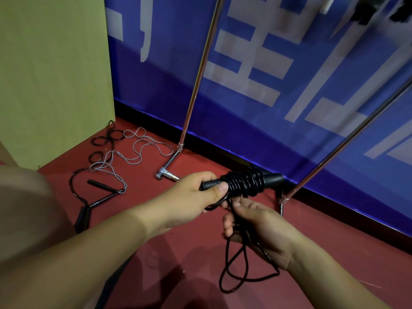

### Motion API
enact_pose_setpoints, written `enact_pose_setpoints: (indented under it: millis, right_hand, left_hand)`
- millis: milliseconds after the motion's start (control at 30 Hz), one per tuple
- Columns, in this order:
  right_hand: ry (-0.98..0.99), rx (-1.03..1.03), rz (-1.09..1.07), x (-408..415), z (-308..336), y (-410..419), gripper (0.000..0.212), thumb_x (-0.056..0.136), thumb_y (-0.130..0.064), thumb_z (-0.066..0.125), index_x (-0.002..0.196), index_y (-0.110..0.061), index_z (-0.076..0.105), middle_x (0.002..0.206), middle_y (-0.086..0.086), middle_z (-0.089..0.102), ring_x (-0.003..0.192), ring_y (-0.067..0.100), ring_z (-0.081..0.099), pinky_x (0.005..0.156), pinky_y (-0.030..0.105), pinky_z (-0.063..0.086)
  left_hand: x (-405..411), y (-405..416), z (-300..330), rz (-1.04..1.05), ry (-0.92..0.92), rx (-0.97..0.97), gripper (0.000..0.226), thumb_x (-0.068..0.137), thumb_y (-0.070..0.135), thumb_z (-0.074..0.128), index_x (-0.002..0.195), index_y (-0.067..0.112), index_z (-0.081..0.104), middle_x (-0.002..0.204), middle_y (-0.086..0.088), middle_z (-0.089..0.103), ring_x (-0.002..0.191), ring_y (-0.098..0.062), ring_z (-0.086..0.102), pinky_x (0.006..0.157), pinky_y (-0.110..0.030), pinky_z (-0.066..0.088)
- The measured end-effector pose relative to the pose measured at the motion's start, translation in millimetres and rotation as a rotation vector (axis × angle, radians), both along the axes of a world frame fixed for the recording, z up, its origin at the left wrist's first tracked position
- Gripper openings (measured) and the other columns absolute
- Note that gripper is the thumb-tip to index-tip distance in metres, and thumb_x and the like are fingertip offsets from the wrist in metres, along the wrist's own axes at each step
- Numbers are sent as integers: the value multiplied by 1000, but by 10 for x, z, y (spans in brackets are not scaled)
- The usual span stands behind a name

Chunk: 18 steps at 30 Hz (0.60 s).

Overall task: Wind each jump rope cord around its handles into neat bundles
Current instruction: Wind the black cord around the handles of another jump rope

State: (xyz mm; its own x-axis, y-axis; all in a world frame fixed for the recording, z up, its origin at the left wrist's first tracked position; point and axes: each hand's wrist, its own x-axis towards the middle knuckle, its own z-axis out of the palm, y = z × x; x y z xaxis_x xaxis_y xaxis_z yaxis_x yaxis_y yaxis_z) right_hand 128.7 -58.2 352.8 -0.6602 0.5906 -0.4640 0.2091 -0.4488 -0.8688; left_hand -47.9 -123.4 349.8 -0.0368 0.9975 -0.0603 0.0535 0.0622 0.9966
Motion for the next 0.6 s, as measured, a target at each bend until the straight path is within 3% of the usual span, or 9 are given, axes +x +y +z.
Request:
enact_pose_setpoints:
  millis: [133, 267, 333, 400, 467, 533, 600]
  right_hand:
    - [-4, -8, 48, -14, 7, -17, 19, 96, -22, 50, 107, -11, 62, 78, 10, 62, 67, 19, 58, 68, 30, 47]
    - [-42, -54, 107, -26, 31, -37, 17, 92, -20, 56, 105, -11, 63, 75, 6, 58, 61, 17, 57, 58, 25, 43]
    - [-59, -66, 121, -21, 19, -34, 20, 90, -22, 59, 106, -11, 63, 72, 4, 56, 56, 14, 52, 56, 24, 39]
    - [-53, -63, 107, -20, 17, -21, 23, 90, -23, 59, 109, -10, 62, 70, 4, 53, 53, 12, 46, 54, 24, 37]
    - [-45, -54, 76, -21, 34, 3, 25, 89, -23, 60, 109, -9, 62, 69, 3, 51, 50, 10, 41, 52, 23, 35]
    - [-32, -43, 50, -14, 58, 28, 25, 87, -23, 62, 108, -11, 61, 70, 3, 51, 48, 8, 37, 50, 21, 33]
    - [-20, -16, 48, -5, 80, 42, 21, 87, -24, 62, 105, -12, 61, 71, 3, 52, 48, 7, 36, 50, 20, 32]
  left_hand:
    - [-35, 39, -105, 216, 67, -9, 31, 98, 37, 59, 71, 23, 54, 62, 11, 49, 60, -10, 43, 64, -30, 34]
    - [-53, 63, -97, 366, 33, -30, 32, 98, 38, 58, 79, 12, 55, 71, 1, 49, 68, -14, 43, 67, -32, 34]
    - [-94, 81, -100, 402, -1, -45, 33, 94, 43, 61, 79, 14, 56, 71, 3, 49, 71, -15, 47, 70, -34, 40]
    - [-123, 105, -117, 417, -86, -50, 34, 87, 48, 62, 84, 14, 61, 72, 6, 55, 77, -16, 55, 85, -42, 53]
    - [-102, 114, -100, 425, -206, -32, 27, 95, 36, 63, 92, 9, 65, 76, 4, 62, 79, -12, 64, 90, -42, 58]
    - [-84, 122, -67, 448, -291, -11, 21, 100, 24, 58, 98, 4, 65, 84, -7, 67, 84, -17, 70, 89, -38, 59]
    - [-98, 132, -66, 470, -341, -4, 26, 100, 24, 57, 106, -1, 64, 104, -26, 68, 99, -31, 71, 91, -39, 59]
